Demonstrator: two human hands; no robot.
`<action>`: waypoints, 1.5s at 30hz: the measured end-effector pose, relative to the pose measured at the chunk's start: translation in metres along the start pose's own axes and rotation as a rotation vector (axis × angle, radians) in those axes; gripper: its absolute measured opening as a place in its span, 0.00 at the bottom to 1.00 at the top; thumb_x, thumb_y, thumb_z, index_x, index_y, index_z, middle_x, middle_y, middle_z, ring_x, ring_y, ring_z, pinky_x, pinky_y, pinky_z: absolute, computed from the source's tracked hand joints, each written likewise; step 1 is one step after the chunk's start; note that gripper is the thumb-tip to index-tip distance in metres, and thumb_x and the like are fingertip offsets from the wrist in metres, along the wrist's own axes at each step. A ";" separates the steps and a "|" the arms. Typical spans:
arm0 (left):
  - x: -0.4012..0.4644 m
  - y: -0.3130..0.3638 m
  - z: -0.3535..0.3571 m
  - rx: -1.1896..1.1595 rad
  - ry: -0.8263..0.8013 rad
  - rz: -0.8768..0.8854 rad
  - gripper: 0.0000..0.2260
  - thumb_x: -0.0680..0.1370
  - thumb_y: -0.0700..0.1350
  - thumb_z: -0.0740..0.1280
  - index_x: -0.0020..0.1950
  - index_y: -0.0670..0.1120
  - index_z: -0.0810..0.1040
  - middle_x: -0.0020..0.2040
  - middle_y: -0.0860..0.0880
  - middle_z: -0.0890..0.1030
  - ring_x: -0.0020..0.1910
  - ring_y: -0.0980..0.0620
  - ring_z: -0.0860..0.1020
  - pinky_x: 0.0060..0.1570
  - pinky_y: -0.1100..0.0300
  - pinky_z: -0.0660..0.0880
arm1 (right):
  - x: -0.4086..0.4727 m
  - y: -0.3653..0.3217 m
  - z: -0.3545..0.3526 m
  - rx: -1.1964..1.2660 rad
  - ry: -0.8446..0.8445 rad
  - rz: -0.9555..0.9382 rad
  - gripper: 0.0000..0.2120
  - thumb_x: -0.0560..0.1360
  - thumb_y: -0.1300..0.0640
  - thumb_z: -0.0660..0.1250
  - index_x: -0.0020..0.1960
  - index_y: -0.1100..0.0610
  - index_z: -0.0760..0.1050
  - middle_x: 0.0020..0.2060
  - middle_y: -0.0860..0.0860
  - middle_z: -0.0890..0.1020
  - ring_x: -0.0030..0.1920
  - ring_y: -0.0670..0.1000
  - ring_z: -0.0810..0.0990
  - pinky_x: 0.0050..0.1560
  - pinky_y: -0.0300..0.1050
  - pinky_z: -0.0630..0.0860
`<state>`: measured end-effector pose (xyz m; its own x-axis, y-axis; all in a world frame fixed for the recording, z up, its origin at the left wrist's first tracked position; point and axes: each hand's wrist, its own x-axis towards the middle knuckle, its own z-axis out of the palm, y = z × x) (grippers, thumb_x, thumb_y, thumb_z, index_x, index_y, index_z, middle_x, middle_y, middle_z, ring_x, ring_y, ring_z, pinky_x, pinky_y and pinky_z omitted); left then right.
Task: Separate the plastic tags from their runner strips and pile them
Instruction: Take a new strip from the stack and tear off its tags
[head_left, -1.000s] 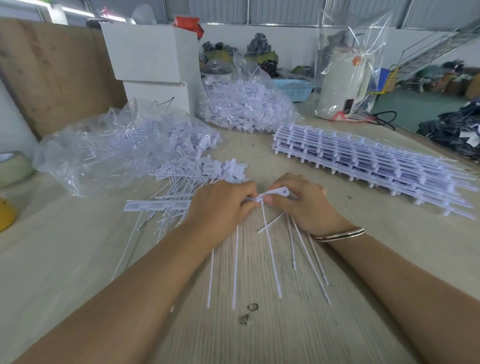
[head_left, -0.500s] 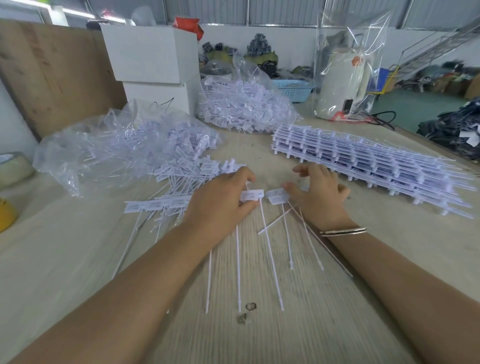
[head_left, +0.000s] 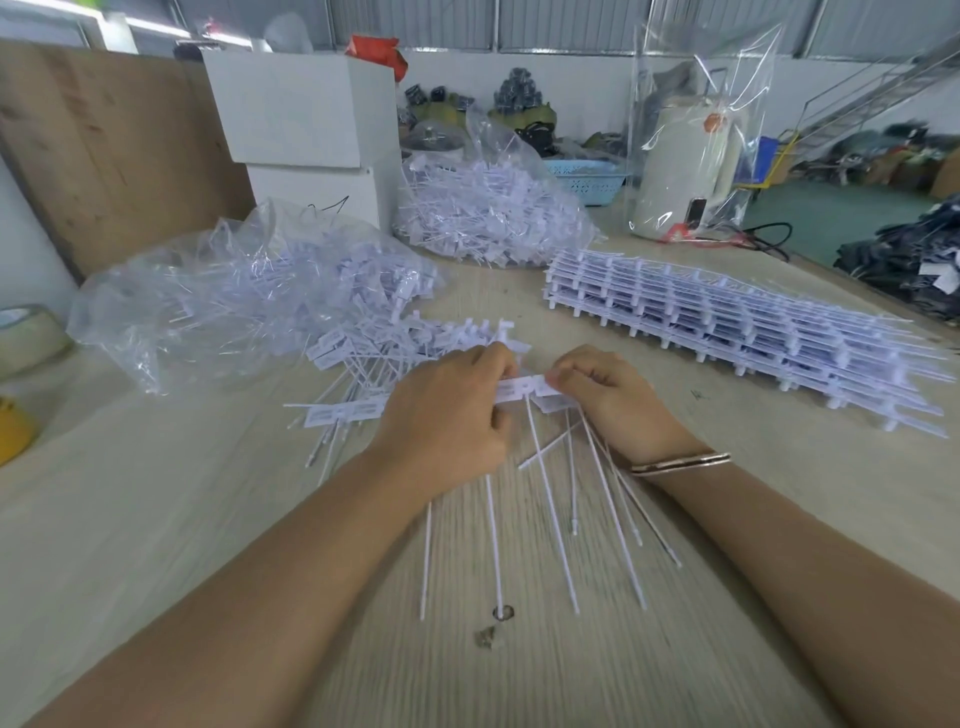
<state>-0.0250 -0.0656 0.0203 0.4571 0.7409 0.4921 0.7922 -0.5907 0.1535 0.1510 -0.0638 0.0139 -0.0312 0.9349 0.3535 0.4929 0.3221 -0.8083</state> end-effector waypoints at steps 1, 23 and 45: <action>0.000 -0.001 0.001 0.025 -0.006 -0.005 0.09 0.74 0.45 0.62 0.54 0.50 0.70 0.47 0.52 0.78 0.40 0.50 0.74 0.35 0.59 0.64 | 0.000 0.000 0.001 0.007 0.002 -0.001 0.11 0.75 0.61 0.65 0.34 0.51 0.75 0.36 0.46 0.77 0.40 0.44 0.76 0.49 0.45 0.67; 0.005 0.002 0.007 0.023 -0.006 -0.039 0.08 0.82 0.51 0.54 0.54 0.49 0.69 0.32 0.52 0.70 0.33 0.47 0.72 0.32 0.57 0.65 | -0.006 -0.002 -0.008 0.470 0.123 0.064 0.12 0.74 0.62 0.66 0.35 0.51 0.80 0.32 0.48 0.81 0.34 0.46 0.79 0.38 0.40 0.75; 0.002 0.001 -0.012 0.113 -0.174 -0.164 0.10 0.76 0.58 0.57 0.49 0.53 0.69 0.36 0.58 0.66 0.39 0.54 0.67 0.41 0.55 0.64 | -0.006 -0.003 0.005 -0.278 -0.092 -0.101 0.05 0.74 0.50 0.67 0.40 0.47 0.78 0.46 0.40 0.75 0.58 0.48 0.69 0.63 0.49 0.55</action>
<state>-0.0279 -0.0681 0.0318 0.3739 0.8732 0.3126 0.8970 -0.4262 0.1175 0.1457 -0.0693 0.0120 -0.1648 0.9140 0.3708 0.7021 0.3727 -0.6067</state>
